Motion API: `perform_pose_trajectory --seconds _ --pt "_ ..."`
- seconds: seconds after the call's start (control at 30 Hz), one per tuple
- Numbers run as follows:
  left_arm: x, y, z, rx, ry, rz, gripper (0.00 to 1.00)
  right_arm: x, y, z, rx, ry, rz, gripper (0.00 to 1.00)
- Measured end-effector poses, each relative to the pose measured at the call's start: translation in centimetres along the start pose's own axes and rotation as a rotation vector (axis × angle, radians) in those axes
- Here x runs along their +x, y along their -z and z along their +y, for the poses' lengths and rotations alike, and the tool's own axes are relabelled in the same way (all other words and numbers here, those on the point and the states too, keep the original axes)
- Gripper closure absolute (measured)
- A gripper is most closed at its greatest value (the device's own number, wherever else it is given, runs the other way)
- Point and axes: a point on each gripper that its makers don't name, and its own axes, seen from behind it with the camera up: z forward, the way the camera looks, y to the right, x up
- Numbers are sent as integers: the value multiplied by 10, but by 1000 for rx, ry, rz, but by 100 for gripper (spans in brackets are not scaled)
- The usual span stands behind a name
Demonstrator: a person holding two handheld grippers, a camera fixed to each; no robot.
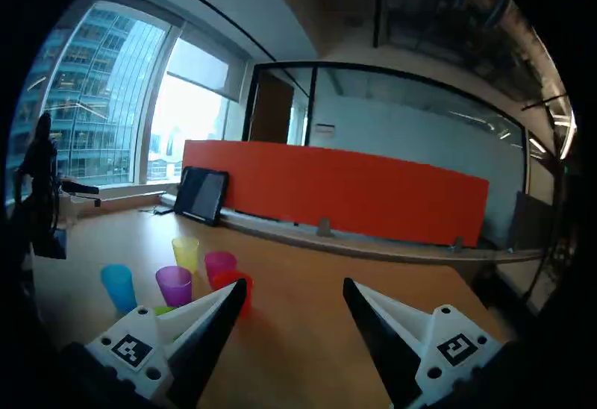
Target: Pour water
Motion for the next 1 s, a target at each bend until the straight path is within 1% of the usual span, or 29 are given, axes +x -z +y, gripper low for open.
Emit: perform_pose_trajectory --seconds 0.17,0.27,0.47,0.57,0.7,0.87,1.0 --pt "20 3 -3 51 20 67 3 15 0 12 -76 -4 64 0" --pt "28 6 -6 82 33 98 3 23 1 19 -121 -10 95 0" --pt "35 11 -9 128 70 137 4 30 7 33 -208 -28 138 0" --pt "32 13 -10 148 95 151 3 34 10 37 -245 -37 162 0" --pt "26 13 -10 155 113 153 3 33 14 42 -278 -49 177 0" --pt "25 14 -12 170 102 163 3 33 22 45 -299 -67 186 0" --pt "22 12 -11 176 87 162 3 32 25 45 -298 -83 188 0"
